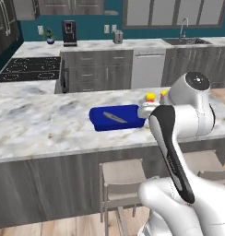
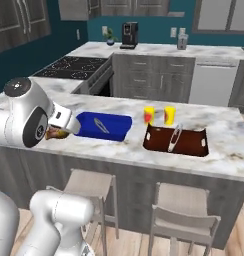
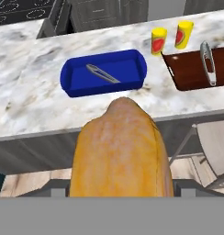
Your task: Gather the eggplant and broccoli from the fridge and place them on a tray on the dining counter. Then gather the chicken drumsticks from the fridge and place them on the other tray.
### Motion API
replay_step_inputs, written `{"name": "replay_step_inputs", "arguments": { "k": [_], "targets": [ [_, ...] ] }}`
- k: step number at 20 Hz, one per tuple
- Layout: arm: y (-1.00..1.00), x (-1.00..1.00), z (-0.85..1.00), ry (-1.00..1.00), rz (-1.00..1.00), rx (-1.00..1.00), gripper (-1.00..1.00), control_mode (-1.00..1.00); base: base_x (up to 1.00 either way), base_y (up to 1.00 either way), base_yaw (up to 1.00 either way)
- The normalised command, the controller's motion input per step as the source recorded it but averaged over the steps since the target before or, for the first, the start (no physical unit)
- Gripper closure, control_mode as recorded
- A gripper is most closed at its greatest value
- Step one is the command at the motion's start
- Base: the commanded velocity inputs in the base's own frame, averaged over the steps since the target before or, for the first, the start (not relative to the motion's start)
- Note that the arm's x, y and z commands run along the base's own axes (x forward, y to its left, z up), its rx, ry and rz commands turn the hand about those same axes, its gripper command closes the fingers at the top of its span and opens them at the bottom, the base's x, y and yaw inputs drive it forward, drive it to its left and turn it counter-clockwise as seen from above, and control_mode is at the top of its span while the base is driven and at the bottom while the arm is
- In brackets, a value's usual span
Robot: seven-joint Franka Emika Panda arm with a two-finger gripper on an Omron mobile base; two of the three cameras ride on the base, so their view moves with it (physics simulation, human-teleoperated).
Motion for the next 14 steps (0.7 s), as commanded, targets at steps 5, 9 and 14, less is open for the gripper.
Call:
{"name": "replay_step_inputs", "arguments": {
  "k": [5, 9, 14],
  "targets": [
    [0.0, 0.0, 0.0, 0.0, 0.0, 0.0, 1.0, 1.0, 0.58, 0.3, -0.3],
    [0.0, 0.0, 0.0, 0.0, 0.0, 0.0, 1.0, 1.0, 0.55, 0.17, -0.21],
    [0.06, 0.39, 0.0, 0.0, -0.02, 0.0, 1.0, -1.0, 0.41, 0.08, -0.07]
  ]
}}
